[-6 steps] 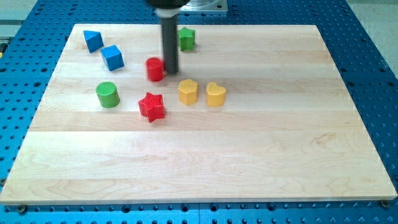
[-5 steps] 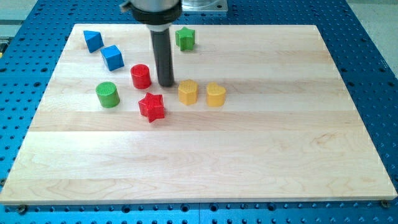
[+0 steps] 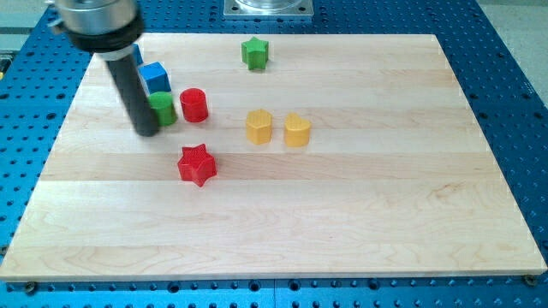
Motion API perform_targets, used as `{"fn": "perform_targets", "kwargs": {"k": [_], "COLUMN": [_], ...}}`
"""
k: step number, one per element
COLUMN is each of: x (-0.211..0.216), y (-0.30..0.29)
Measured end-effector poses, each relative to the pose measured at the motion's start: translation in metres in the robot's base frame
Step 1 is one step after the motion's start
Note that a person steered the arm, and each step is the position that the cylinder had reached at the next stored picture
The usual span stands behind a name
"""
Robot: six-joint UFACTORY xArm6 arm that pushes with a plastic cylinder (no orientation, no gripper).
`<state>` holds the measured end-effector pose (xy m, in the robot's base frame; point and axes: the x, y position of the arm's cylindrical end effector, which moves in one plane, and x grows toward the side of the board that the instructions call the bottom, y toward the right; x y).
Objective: Push the green circle to the top right side of the board
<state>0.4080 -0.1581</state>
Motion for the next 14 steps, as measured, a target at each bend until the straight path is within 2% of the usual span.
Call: {"fn": "perform_targets", "kwargs": {"k": [1, 2, 3, 4, 5, 7, 8, 9, 10, 11, 13, 14], "x": [-0.051, -0.039, -0.087, -0.096, -0.093, -0.164, -0.142, -0.100, -0.107, -0.107, -0.091, -0.081], "y": [0.019, 0.003, 0.039, 0.095, 0.025, 0.018, 0.042, 0.083, 0.080, 0.120, 0.089, 0.141]}}
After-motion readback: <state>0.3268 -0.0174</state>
